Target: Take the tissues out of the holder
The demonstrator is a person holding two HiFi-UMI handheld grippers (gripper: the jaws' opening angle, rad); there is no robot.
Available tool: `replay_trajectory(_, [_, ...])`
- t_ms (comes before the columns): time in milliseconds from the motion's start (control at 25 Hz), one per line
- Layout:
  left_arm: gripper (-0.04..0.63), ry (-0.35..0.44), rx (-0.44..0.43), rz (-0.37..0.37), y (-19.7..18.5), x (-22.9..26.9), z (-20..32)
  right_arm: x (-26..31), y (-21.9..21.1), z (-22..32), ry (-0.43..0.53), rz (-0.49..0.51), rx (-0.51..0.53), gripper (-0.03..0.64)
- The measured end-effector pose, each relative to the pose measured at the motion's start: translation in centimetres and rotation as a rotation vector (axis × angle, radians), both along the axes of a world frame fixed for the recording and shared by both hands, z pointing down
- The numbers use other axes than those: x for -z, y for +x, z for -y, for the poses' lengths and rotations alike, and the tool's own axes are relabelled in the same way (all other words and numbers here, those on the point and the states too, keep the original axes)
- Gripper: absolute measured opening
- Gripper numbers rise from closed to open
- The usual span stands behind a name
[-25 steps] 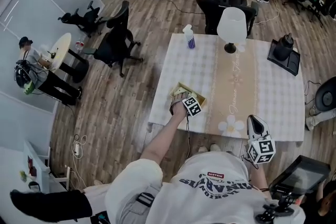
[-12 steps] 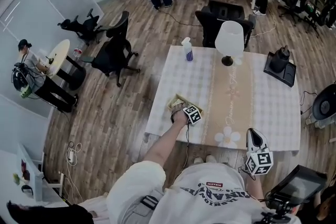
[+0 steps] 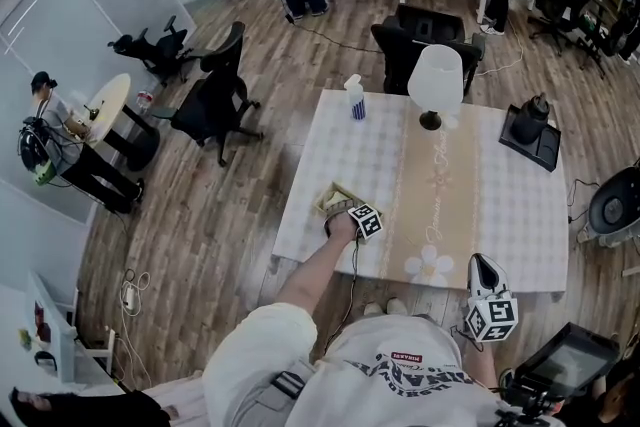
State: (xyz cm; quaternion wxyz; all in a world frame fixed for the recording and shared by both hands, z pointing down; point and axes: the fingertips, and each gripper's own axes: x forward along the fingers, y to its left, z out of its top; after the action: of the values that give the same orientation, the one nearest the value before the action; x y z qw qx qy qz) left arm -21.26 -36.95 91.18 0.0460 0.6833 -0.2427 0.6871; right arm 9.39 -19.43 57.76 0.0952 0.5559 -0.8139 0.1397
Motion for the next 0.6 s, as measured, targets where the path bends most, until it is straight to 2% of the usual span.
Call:
replay_trajectory(80, [0.354,-0.001,-0.009,0.005,0.0,-0.1,0.0,-0.1,-0.1,-0.1,-0.001,-0.002,0.001,0.011])
replay_trajectory(160, [0.326,0.005,-0.021,0.004,0.2,-0.1,0.0,-0.1,0.0,-0.1,-0.003,-0.003,0.006,0.011])
replay_trajectory(320, [0.171,0.025,-0.004,-0.009,0.1,-0.1,-0.1,0.1,0.1,0.1,-0.005,-0.005,0.021,0.011])
replay_trajectory(440, [0.033,0.062,-0.002,0.012,-0.5,-0.2,0.0,0.2,0.0,0.2,-0.001,-0.007,0.032,0.011])
replay_trajectory(600, [0.021,0.072,-0.012,0.023,-0.8,-0.2,0.0,0.3,-0.1,0.3,0.0,-0.009,0.039,0.011])
